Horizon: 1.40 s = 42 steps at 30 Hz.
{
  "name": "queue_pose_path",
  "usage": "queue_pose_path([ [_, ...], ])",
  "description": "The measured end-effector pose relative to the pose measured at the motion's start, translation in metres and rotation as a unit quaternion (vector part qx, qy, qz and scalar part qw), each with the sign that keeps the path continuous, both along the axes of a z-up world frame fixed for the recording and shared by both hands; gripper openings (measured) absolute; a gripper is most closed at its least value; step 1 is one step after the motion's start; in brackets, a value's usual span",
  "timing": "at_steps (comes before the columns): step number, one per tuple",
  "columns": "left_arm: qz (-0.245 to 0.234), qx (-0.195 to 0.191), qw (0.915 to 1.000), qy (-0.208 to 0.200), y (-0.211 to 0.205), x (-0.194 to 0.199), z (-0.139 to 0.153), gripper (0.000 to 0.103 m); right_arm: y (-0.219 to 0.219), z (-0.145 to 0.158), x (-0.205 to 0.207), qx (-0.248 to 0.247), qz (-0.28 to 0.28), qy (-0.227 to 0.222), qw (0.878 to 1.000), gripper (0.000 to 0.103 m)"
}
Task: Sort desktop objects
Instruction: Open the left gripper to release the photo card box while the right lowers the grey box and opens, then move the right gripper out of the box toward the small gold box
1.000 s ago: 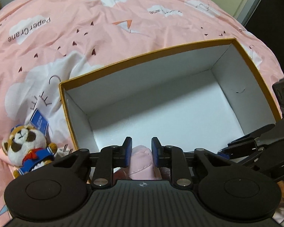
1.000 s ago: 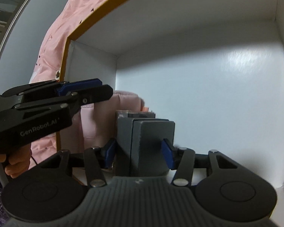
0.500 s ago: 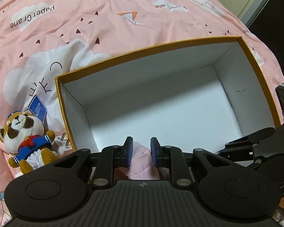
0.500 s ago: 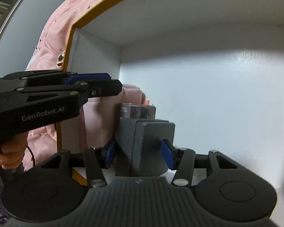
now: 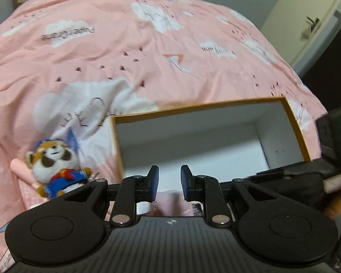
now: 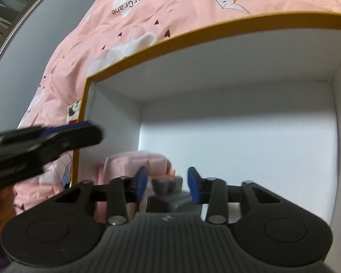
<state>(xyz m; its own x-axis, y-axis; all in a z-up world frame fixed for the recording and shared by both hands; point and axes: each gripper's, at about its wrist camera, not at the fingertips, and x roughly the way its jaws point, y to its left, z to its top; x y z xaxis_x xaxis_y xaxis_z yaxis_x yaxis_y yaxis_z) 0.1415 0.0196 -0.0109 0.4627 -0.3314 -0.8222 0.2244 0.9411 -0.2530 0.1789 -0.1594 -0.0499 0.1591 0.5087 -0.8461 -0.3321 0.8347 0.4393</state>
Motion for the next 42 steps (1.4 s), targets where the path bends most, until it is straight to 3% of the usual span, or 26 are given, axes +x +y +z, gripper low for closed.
queue_pose_path([
  [9,0.059,0.014,0.9981,-0.007,0.029,-0.025,0.001,0.023,0.030,-0.016,0.010,-0.044,0.045,0.023,0.998,0.030],
  [15,0.071,0.015,0.9973,-0.011,0.037,-0.037,0.004,0.023,0.026,-0.010,0.005,-0.048,0.036,0.011,0.998,0.031],
  [22,0.103,0.033,0.9935,-0.035,0.050,-0.069,0.012,0.023,0.024,0.031,-0.022,-0.062,0.050,-0.082,0.993,0.031],
  [26,0.115,0.038,0.9916,-0.044,0.060,-0.090,0.018,0.023,0.025,0.055,-0.048,-0.032,0.057,-0.161,0.985,0.031],
  [31,0.128,0.037,0.9908,-0.020,0.072,-0.115,0.019,0.023,0.034,0.075,-0.082,0.007,0.069,-0.226,0.972,0.040],
  [34,0.137,0.040,0.9898,-0.004,0.079,-0.131,0.016,0.023,0.041,0.078,-0.100,0.017,0.083,-0.224,0.971,0.040],
  [42,0.125,0.046,0.9900,0.046,0.082,-0.165,-0.003,0.023,0.058,0.065,-0.145,0.017,0.146,-0.170,0.974,0.040],
])
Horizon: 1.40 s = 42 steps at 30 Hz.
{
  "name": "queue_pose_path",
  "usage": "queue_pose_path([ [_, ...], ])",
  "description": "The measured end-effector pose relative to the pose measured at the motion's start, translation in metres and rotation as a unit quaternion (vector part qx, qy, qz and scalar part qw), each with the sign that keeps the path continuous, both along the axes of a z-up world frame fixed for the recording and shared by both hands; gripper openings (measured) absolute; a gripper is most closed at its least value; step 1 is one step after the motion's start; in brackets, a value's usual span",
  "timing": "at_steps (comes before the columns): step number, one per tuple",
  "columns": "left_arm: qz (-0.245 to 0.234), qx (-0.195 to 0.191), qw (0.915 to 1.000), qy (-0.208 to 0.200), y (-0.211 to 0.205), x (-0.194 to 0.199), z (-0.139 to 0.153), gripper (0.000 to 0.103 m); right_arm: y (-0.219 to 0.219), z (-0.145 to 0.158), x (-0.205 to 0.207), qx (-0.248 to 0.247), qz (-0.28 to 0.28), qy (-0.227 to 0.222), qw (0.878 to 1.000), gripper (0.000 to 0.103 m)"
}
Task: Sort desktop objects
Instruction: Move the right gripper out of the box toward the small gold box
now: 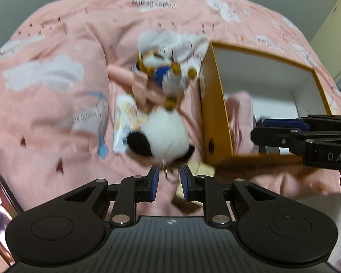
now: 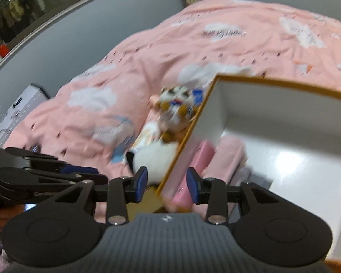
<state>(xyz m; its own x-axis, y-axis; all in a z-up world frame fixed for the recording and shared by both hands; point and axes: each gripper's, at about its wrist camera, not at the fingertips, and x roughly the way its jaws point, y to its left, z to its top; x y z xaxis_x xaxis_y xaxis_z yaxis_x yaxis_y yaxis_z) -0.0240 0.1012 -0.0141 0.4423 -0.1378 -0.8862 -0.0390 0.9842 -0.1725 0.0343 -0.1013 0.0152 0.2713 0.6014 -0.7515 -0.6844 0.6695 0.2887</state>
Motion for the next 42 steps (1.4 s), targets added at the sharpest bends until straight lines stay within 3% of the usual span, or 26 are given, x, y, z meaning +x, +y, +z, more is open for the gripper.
queue_pose_path([
  [7,-0.037,-0.003,0.9979,0.053,-0.012,-0.022,-0.019,0.023,0.008,-0.037,-0.023,-0.059,0.018,0.090,0.994,0.040],
  [14,-0.080,-0.002,0.9935,0.081,-0.023,-0.042,-0.024,0.022,0.000,-0.056,-0.046,-0.069,0.030,0.149,0.986,0.040],
  [22,-0.102,0.005,0.9903,0.094,-0.033,-0.063,-0.027,0.022,-0.008,-0.072,-0.064,-0.077,0.059,0.190,0.977,0.039],
  [26,-0.091,0.000,0.9921,0.086,-0.031,-0.061,-0.027,0.022,-0.004,-0.070,-0.060,-0.078,0.060,0.181,0.979,0.040],
  [29,-0.072,-0.005,0.9950,0.069,-0.024,-0.060,-0.022,0.023,-0.002,-0.064,-0.051,-0.067,0.041,0.169,0.983,0.042],
  [32,-0.051,-0.006,0.9978,0.042,-0.013,-0.055,-0.013,0.026,-0.006,-0.057,-0.031,-0.036,-0.024,0.175,0.984,0.060],
  [33,-0.043,-0.007,0.9985,0.033,-0.009,-0.053,-0.009,0.027,-0.007,-0.056,-0.025,-0.028,-0.042,0.178,0.983,0.060],
  [38,-0.038,0.009,0.9992,0.012,0.002,-0.038,0.000,0.043,0.007,-0.059,-0.005,-0.020,-0.098,0.215,0.971,0.069],
  [42,-0.018,0.036,0.9992,0.004,0.006,-0.031,0.003,0.044,0.028,-0.069,0.002,-0.034,-0.140,0.236,0.961,0.074],
])
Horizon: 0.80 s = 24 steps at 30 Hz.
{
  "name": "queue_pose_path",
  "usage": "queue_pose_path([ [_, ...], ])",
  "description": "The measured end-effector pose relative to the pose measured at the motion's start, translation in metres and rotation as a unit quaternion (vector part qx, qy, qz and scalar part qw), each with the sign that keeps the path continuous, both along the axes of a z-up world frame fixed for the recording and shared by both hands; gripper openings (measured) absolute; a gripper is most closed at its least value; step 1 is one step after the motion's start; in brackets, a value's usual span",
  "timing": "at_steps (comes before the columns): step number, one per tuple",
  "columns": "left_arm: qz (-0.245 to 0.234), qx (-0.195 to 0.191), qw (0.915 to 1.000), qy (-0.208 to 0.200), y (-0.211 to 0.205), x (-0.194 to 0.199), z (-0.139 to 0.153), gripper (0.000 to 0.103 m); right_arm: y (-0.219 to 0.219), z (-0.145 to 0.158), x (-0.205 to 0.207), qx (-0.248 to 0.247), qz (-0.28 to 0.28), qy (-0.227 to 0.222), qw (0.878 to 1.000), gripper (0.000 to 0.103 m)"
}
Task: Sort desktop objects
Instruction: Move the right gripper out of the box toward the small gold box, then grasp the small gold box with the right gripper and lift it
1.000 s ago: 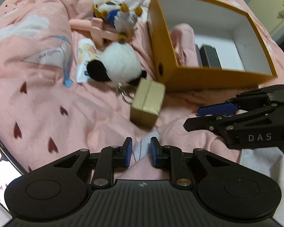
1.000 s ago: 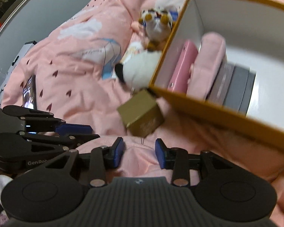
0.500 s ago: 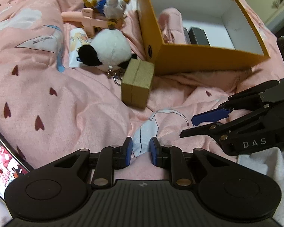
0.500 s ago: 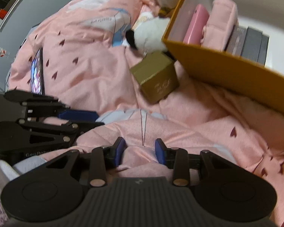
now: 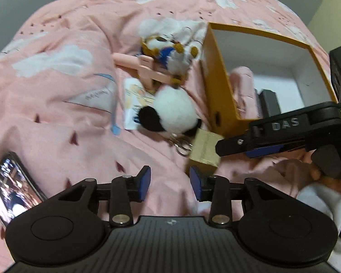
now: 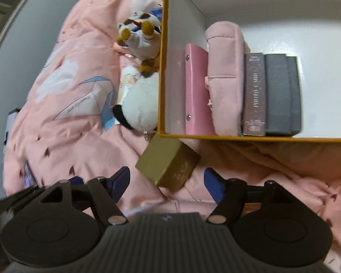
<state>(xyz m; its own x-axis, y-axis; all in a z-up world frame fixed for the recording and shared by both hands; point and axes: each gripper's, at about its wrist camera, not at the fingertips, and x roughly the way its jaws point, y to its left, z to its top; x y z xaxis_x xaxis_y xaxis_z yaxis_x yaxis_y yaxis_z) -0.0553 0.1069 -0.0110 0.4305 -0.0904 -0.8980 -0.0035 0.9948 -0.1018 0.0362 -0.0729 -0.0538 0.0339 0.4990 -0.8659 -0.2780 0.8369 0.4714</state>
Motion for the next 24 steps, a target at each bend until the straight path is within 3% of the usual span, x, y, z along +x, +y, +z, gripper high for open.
queue_pose_path([
  [9,0.011,0.003,0.9999,-0.006,0.012,0.001,-0.005,0.044,0.049,-0.015,0.006,-0.055,-0.014,-0.008,0.998,0.074],
  [14,0.016,-0.006,0.9998,-0.008,0.017,0.006,-0.006,0.044,0.054,-0.036,0.010,-0.085,-0.022,0.014,0.996,0.069],
  [24,-0.007,0.001,0.9998,-0.019,0.012,0.022,0.000,0.044,0.015,-0.026,-0.004,-0.045,0.003,0.040,0.998,0.053],
])
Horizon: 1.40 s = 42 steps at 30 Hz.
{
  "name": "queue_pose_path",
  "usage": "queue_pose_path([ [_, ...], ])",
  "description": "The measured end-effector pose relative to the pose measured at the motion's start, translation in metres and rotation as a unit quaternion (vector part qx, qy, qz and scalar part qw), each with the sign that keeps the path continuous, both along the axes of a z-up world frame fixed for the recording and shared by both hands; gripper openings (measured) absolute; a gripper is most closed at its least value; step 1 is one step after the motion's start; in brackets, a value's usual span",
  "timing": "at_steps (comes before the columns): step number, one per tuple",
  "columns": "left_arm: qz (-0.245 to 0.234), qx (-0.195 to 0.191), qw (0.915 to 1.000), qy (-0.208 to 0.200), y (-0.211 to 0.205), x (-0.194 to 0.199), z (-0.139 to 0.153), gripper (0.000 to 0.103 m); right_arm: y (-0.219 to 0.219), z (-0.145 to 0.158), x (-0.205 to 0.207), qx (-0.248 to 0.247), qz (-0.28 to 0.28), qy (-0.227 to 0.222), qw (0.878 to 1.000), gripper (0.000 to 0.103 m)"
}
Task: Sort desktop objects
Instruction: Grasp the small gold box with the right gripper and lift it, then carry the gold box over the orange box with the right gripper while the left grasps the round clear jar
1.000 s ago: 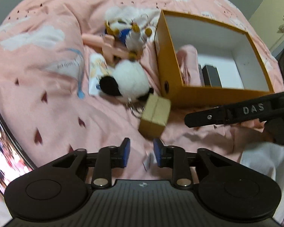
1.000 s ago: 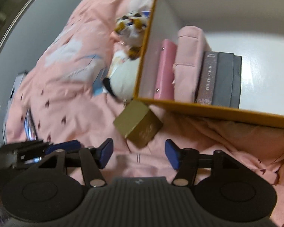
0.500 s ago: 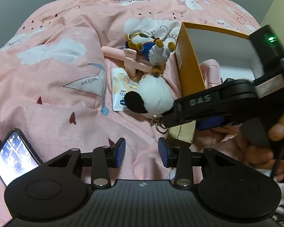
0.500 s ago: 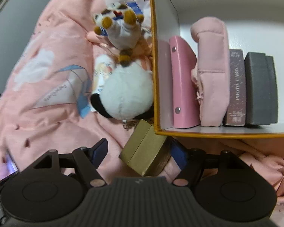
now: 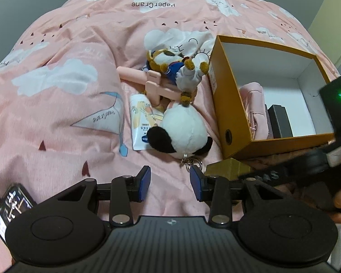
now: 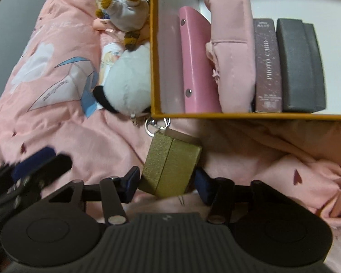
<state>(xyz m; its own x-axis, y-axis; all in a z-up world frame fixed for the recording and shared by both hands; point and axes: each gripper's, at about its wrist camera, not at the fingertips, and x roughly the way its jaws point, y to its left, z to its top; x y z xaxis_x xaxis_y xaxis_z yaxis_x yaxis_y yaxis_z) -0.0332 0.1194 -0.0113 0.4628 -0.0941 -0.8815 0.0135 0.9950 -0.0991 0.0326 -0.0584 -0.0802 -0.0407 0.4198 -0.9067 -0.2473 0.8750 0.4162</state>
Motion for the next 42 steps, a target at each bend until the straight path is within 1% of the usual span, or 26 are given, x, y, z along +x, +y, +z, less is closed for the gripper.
queue_pose_path([
  [3,-0.002,-0.002,1.0000,-0.006,0.001,0.003,0.005,0.044,-0.009,0.014,-0.001,0.016,0.014,-0.010,1.000,0.052],
  [6,0.001,-0.006,0.9999,-0.015,0.005,0.008,0.013,0.044,-0.018,0.035,-0.001,0.037,0.034,-0.033,0.998,0.051],
  [7,0.003,-0.007,0.9998,-0.018,0.006,0.010,0.016,0.044,-0.019,0.042,-0.001,0.043,0.040,-0.042,0.997,0.051],
  [9,0.007,-0.007,0.9996,-0.028,0.009,0.015,0.023,0.044,-0.024,0.061,-0.004,0.054,0.053,-0.074,0.994,0.050],
  [11,0.010,-0.008,0.9993,-0.035,0.011,0.021,0.029,0.049,-0.033,0.078,-0.004,0.071,0.056,-0.096,0.991,0.049],
  [12,0.011,-0.012,0.9991,-0.038,0.013,0.025,0.033,0.049,-0.036,0.086,-0.003,0.078,0.055,-0.108,0.990,0.049],
  [16,0.020,-0.042,0.9978,-0.047,0.016,0.045,0.042,0.056,-0.057,0.119,0.006,0.097,0.032,-0.163,0.981,0.049],
  [19,0.022,-0.044,0.9969,-0.061,0.010,0.061,0.044,0.063,-0.078,0.140,0.022,0.106,0.000,-0.199,0.974,0.049],
  [21,0.015,-0.039,0.9967,-0.069,0.000,0.075,0.041,0.063,-0.087,0.148,0.033,0.093,-0.022,-0.226,0.969,0.049],
  [23,0.006,-0.030,0.9971,-0.069,-0.011,0.089,0.034,0.064,-0.096,0.150,0.044,0.073,-0.044,-0.247,0.965,0.049],
  [25,-0.007,-0.006,0.9973,-0.073,-0.025,0.102,0.024,0.064,-0.102,0.148,0.053,0.052,-0.065,-0.260,0.962,0.049],
  [27,-0.013,0.012,0.9973,-0.071,-0.035,0.115,0.013,0.064,-0.113,0.143,0.063,0.035,-0.083,-0.268,0.959,0.049],
  [29,-0.011,0.016,0.9976,-0.066,-0.041,0.125,0.001,0.064,-0.122,0.136,0.072,0.024,-0.098,-0.271,0.957,0.049],
  [32,0.000,0.021,0.9985,-0.050,-0.047,0.141,-0.018,0.064,-0.134,0.125,0.083,0.003,-0.115,-0.270,0.956,0.049],
  [35,0.014,0.034,0.9982,-0.047,-0.051,0.150,-0.029,0.064,-0.139,0.107,0.093,-0.020,-0.124,-0.258,0.958,0.049],
  [37,0.023,0.046,0.9974,-0.050,-0.053,0.155,-0.035,0.063,-0.141,0.095,0.095,-0.025,-0.127,-0.247,0.960,0.049],
  [38,0.030,0.058,0.9965,-0.052,-0.053,0.156,-0.037,0.055,-0.142,0.090,0.097,-0.024,-0.128,-0.239,0.962,0.049],
  [39,0.034,0.062,0.9957,-0.059,-0.051,0.157,-0.037,0.052,-0.142,0.086,0.098,-0.021,-0.128,-0.233,0.964,0.049],
  [41,0.043,0.057,0.9951,-0.068,-0.045,0.156,-0.035,0.037,-0.143,0.080,0.098,-0.016,-0.127,-0.226,0.966,0.049],
  [42,0.046,0.049,0.9954,-0.069,-0.041,0.157,-0.032,0.033,-0.143,0.079,0.097,-0.017,-0.126,-0.226,0.966,0.049],
])
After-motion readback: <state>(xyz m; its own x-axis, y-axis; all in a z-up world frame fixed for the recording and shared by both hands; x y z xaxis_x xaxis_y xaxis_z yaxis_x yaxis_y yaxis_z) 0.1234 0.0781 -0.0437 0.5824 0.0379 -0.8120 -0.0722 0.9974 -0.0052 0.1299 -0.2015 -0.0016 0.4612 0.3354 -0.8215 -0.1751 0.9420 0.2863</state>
